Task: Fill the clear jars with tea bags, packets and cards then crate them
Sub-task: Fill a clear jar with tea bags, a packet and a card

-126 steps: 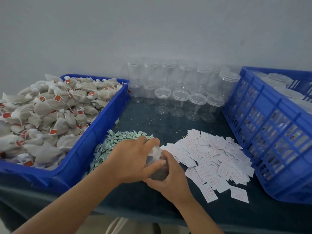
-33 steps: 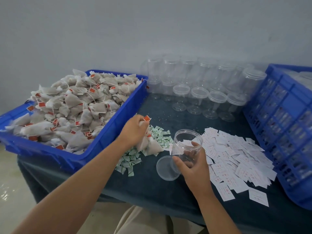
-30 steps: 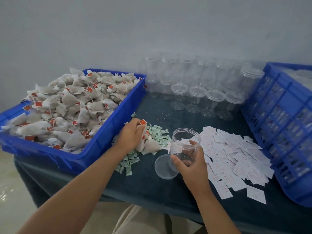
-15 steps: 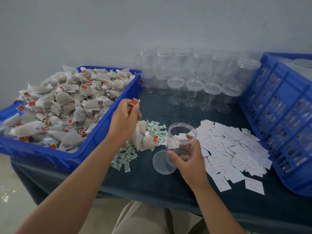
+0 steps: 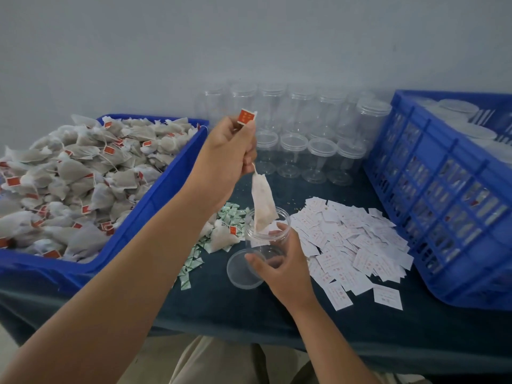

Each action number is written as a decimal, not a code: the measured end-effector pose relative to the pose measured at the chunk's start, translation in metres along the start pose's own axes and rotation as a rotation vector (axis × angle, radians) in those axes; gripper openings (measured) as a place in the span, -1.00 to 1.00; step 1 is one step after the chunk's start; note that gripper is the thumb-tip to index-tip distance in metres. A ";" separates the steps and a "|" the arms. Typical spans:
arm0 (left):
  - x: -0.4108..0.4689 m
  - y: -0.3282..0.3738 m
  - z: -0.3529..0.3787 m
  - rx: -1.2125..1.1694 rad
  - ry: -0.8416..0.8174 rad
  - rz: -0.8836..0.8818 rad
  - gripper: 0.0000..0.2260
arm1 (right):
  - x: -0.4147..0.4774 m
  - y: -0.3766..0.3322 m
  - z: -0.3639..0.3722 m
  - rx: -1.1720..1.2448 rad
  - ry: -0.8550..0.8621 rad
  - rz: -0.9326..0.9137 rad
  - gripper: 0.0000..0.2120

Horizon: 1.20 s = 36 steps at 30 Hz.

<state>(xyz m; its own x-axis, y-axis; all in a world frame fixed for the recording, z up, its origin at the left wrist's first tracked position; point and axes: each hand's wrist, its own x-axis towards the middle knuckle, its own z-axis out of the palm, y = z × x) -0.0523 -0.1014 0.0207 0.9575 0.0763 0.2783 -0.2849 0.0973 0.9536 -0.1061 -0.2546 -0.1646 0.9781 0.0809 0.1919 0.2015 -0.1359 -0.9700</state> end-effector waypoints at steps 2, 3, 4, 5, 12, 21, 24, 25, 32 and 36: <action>-0.006 -0.014 0.005 0.248 -0.062 -0.048 -0.84 | 0.000 0.000 -0.001 -0.002 0.011 -0.010 -0.31; -0.010 -0.023 0.006 0.437 -0.122 -0.059 -0.82 | 0.000 0.001 -0.001 -0.004 0.019 -0.016 -0.33; -0.015 -0.033 0.006 0.611 -0.195 -0.054 -0.82 | 0.001 0.002 -0.001 -0.006 0.028 -0.019 -0.35; -0.020 -0.042 0.004 0.741 -0.271 -0.035 -0.84 | 0.001 0.002 -0.001 -0.007 0.038 -0.022 -0.37; -0.027 -0.049 -0.015 1.181 -0.702 0.186 -0.81 | 0.003 0.002 0.000 -0.029 0.033 -0.060 -0.25; -0.024 -0.080 -0.073 1.361 -0.355 -0.199 -0.76 | 0.003 0.008 0.000 -0.009 0.018 -0.001 -0.22; -0.035 -0.118 -0.079 1.522 -0.426 -0.323 -0.71 | 0.003 0.009 0.000 0.019 0.023 0.012 -0.12; -0.039 -0.127 -0.080 1.520 -0.389 -0.280 -0.73 | 0.003 0.010 0.000 0.020 0.025 0.013 -0.11; -0.045 -0.140 -0.096 1.190 -0.008 -0.100 -0.82 | 0.003 0.008 0.001 0.023 0.015 0.024 -0.08; -0.039 -0.124 -0.096 0.822 0.113 -0.165 -0.78 | 0.003 0.007 0.001 0.011 0.017 0.023 -0.13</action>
<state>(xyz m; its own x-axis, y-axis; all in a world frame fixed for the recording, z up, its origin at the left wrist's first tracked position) -0.0584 -0.0214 -0.1191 0.9612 0.2271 0.1564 0.0240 -0.6337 0.7732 -0.1015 -0.2542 -0.1714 0.9832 0.0615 0.1719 0.1785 -0.1265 -0.9758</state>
